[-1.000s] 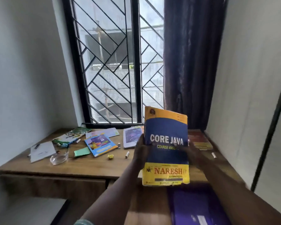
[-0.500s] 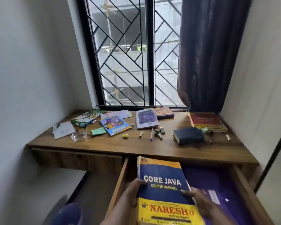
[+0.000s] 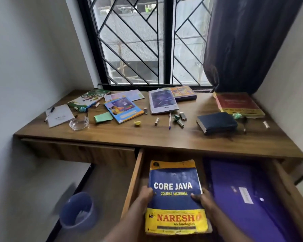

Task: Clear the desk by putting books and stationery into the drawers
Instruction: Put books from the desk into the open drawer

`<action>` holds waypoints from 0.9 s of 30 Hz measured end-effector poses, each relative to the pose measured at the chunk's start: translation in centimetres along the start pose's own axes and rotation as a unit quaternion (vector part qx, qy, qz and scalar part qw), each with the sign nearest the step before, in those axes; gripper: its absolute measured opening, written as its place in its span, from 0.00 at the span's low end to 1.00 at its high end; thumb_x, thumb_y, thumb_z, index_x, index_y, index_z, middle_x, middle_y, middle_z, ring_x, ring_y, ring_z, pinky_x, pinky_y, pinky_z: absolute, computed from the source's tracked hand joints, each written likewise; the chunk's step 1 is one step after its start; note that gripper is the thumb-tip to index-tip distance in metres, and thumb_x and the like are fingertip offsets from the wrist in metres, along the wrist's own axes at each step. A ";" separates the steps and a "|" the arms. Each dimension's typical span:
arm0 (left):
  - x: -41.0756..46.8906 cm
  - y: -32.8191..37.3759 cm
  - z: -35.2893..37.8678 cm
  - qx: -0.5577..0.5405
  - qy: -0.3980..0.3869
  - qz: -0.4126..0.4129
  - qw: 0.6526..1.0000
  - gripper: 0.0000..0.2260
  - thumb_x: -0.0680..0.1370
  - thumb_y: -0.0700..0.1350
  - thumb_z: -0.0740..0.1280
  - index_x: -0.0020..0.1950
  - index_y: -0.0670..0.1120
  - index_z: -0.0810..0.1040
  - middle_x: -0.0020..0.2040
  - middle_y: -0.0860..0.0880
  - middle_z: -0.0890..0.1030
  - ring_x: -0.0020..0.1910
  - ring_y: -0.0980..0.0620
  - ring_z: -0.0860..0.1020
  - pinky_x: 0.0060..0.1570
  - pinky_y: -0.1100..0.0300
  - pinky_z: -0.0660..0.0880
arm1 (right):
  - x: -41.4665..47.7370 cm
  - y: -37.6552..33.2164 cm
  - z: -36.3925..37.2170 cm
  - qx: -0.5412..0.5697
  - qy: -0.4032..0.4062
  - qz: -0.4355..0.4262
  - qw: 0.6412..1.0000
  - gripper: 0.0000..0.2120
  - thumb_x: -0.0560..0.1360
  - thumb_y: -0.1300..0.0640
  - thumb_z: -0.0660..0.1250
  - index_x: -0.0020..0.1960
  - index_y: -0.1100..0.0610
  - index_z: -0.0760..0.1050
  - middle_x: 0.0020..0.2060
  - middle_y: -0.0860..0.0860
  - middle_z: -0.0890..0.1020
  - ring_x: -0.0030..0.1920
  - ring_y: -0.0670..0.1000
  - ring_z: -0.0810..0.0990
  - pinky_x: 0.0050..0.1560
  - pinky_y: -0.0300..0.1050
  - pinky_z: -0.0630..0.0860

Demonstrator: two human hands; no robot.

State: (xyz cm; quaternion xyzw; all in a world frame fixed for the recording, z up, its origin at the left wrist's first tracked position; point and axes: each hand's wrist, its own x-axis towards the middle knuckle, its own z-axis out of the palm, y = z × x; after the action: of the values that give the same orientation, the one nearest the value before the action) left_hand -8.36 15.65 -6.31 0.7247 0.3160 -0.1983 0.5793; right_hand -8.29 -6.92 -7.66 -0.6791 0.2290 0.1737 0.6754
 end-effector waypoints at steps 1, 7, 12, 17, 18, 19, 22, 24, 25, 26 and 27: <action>0.5 0.3 -0.1 0.013 0.007 0.011 1.000 0.12 0.75 0.30 0.62 0.58 0.33 0.76 0.54 0.41 0.79 0.53 0.42 0.77 0.51 0.55 0.74 | 0.8 0.1 0.5 -0.006 0.011 -0.004 1.000 0.12 0.70 0.75 0.67 0.52 0.66 0.75 0.41 0.61 0.82 0.39 0.59 0.80 0.41 0.51 0.80; 2.8 1.6 -0.6 0.044 0.018 0.005 0.999 0.17 0.75 0.35 0.66 0.64 0.37 0.72 0.57 0.39 0.79 0.56 0.41 0.78 0.57 0.50 0.75 | 2.1 -1.6 2.8 -0.048 0.040 0.017 0.998 0.11 0.72 0.71 0.69 0.51 0.63 0.72 0.43 0.60 0.79 0.34 0.52 0.77 0.23 0.33 0.74; 4.0 3.1 -0.7 0.074 0.017 0.015 0.997 0.22 0.76 0.35 0.65 0.69 0.37 0.67 0.64 0.39 0.75 0.61 0.43 0.76 0.58 0.54 0.73 | 4.8 -1.4 3.6 -0.059 0.049 0.030 0.997 0.11 0.72 0.67 0.70 0.53 0.66 0.74 0.39 0.58 0.81 0.38 0.55 0.79 0.35 0.46 0.78; 3.2 3.1 0.2 0.161 0.025 0.036 0.986 0.25 0.78 0.36 0.59 0.75 0.40 0.59 0.76 0.42 0.59 0.72 0.43 0.64 0.71 0.52 0.65 | 5.9 -0.6 4.2 -0.067 0.035 0.055 0.996 0.11 0.72 0.67 0.70 0.53 0.65 0.74 0.40 0.60 0.80 0.36 0.52 0.77 0.36 0.42 0.74; 2.7 2.9 0.5 0.193 0.025 0.049 0.980 0.28 0.79 0.36 0.57 0.77 0.41 0.53 0.78 0.44 0.50 0.75 0.44 0.58 0.73 0.50 0.62 | 5.9 -0.7 4.3 -0.058 0.030 0.057 0.996 0.11 0.72 0.67 0.70 0.54 0.64 0.73 0.38 0.57 0.80 0.36 0.52 0.77 0.37 0.42 0.74; 2.5 2.5 0.9 0.237 0.033 0.070 0.968 0.29 0.80 0.36 0.56 0.78 0.44 0.48 0.79 0.46 0.43 0.78 0.44 0.51 0.75 0.50 0.58 | 5.9 -0.8 4.4 -0.056 0.023 0.060 0.996 0.12 0.72 0.66 0.70 0.55 0.64 0.74 0.37 0.55 0.79 0.37 0.52 0.78 0.37 0.42 0.74; 2.1 1.9 1.9 0.311 0.065 0.116 0.941 0.29 0.81 0.37 0.54 0.78 0.46 0.43 0.78 0.46 0.38 0.78 0.46 0.39 0.75 0.52 0.51 | 5.9 -1.1 4.4 -0.072 0.013 0.061 0.996 0.12 0.72 0.63 0.70 0.54 0.65 0.75 0.39 0.56 0.80 0.40 0.54 0.80 0.41 0.45 0.77; 2.0 1.8 2.0 0.336 0.066 0.114 0.932 0.29 0.82 0.38 0.53 0.78 0.46 0.42 0.78 0.45 0.38 0.77 0.46 0.38 0.76 0.52 0.50 | 5.9 -1.0 4.3 -0.094 0.019 0.051 0.994 0.10 0.71 0.61 0.72 0.50 0.60 0.75 0.45 0.59 0.82 0.47 0.59 0.82 0.52 0.56 0.79; 2.1 1.7 2.0 0.343 0.066 0.112 0.930 0.28 0.82 0.38 0.52 0.78 0.46 0.42 0.78 0.45 0.38 0.77 0.45 0.38 0.76 0.52 0.49 | 5.8 -1.0 4.2 -0.114 0.021 0.040 0.992 0.10 0.71 0.59 0.73 0.49 0.58 0.74 0.47 0.60 0.82 0.48 0.60 0.82 0.54 0.58 0.78; 2.1 1.6 1.8 0.350 0.065 0.110 0.928 0.28 0.82 0.38 0.52 0.78 0.46 0.42 0.78 0.45 0.38 0.77 0.46 0.38 0.76 0.51 0.49 | 5.9 -0.9 4.2 -0.135 0.017 0.024 0.990 0.11 0.70 0.58 0.73 0.48 0.56 0.73 0.47 0.59 0.82 0.49 0.60 0.82 0.55 0.59 0.78; 2.1 1.6 1.6 0.350 0.065 0.110 0.928 0.28 0.82 0.38 0.52 0.78 0.46 0.42 0.78 0.45 0.38 0.77 0.46 0.38 0.76 0.51 0.49 | 5.7 -1.0 4.2 -0.158 0.007 0.005 0.987 0.11 0.71 0.57 0.73 0.49 0.55 0.74 0.48 0.58 0.83 0.49 0.58 0.82 0.55 0.58 0.78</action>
State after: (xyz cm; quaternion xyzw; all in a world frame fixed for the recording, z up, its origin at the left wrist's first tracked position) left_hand -5.62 14.38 -6.97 0.9230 0.1819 -0.1836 0.2851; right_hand -2.65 -3.16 -10.09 -0.7773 0.2073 0.2061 0.5570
